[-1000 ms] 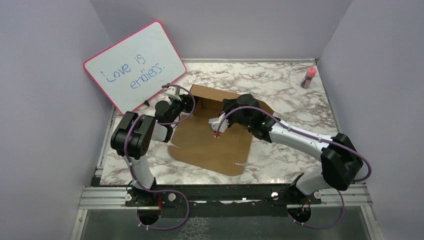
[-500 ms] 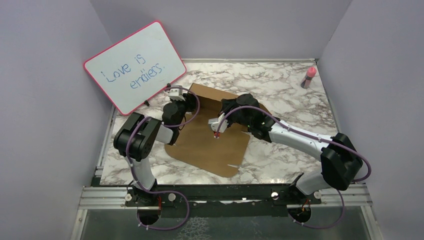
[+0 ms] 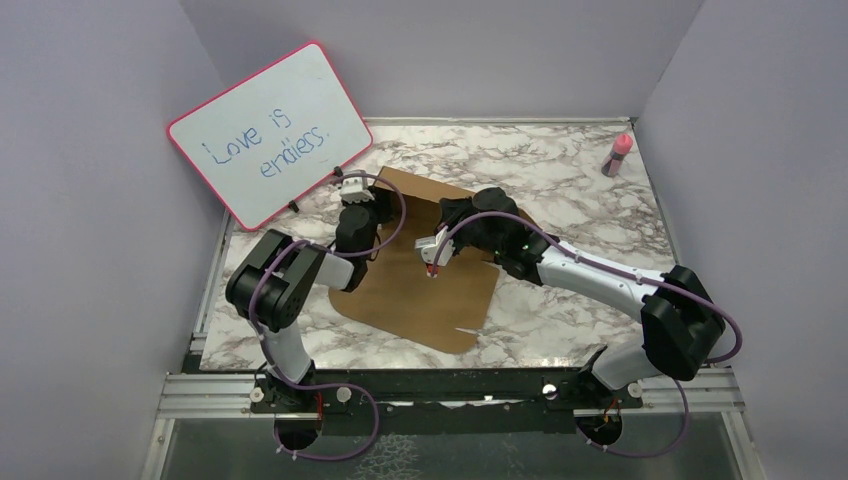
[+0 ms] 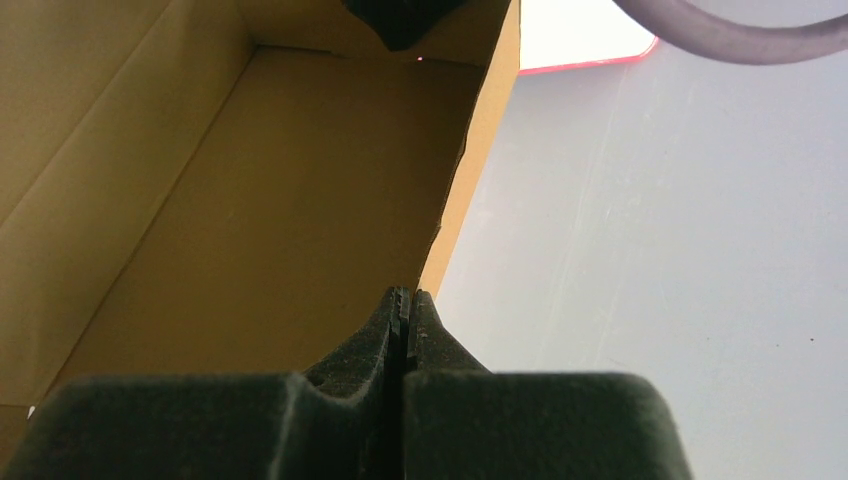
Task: Fold the paper box
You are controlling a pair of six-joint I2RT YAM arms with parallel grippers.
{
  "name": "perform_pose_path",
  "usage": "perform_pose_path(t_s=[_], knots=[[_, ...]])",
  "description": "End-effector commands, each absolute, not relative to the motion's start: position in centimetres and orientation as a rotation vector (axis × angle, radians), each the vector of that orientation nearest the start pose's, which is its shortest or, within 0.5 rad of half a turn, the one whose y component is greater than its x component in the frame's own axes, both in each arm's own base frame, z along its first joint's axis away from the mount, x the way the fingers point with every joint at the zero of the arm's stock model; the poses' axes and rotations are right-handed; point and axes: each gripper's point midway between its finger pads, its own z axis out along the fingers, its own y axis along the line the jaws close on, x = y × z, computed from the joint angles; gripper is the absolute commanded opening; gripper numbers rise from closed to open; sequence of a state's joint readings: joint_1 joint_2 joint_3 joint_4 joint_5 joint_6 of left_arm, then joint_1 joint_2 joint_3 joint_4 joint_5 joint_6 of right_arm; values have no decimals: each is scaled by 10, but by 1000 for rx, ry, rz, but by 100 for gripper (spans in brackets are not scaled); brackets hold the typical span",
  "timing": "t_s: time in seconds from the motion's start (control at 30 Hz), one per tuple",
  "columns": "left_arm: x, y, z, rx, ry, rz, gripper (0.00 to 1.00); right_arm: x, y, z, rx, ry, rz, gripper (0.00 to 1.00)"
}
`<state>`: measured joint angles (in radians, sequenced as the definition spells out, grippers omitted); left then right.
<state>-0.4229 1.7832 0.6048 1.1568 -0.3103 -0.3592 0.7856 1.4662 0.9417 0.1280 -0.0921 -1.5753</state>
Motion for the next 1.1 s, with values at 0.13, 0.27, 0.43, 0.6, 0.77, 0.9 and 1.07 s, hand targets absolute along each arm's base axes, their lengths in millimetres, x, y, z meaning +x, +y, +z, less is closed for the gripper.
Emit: perform_pose_path(t_s=[0.13,0.27,0.43,0.6,0.77,0.9,1.07], knots=[[442,-85,100,-418,1665,96,30,335,310,185,-1931,739,-350,2],[440,-87,106,-427,1648,149,32,334,310,187,-1923,742,-345,2],[436,-87,112,-421,1632,242,34,334,309,188,-1918,749,-340,2],[429,-83,116,-458,1617,264,37,334,310,191,-1903,756,-335,2],[432,-94,101,-443,1665,189,43,333,310,192,-1893,759,-326,2],[434,-107,88,-404,1720,40,50,332,310,195,-1887,755,-325,2],[434,-113,84,-331,1753,-77,56,331,311,199,-1877,747,-321,2]])
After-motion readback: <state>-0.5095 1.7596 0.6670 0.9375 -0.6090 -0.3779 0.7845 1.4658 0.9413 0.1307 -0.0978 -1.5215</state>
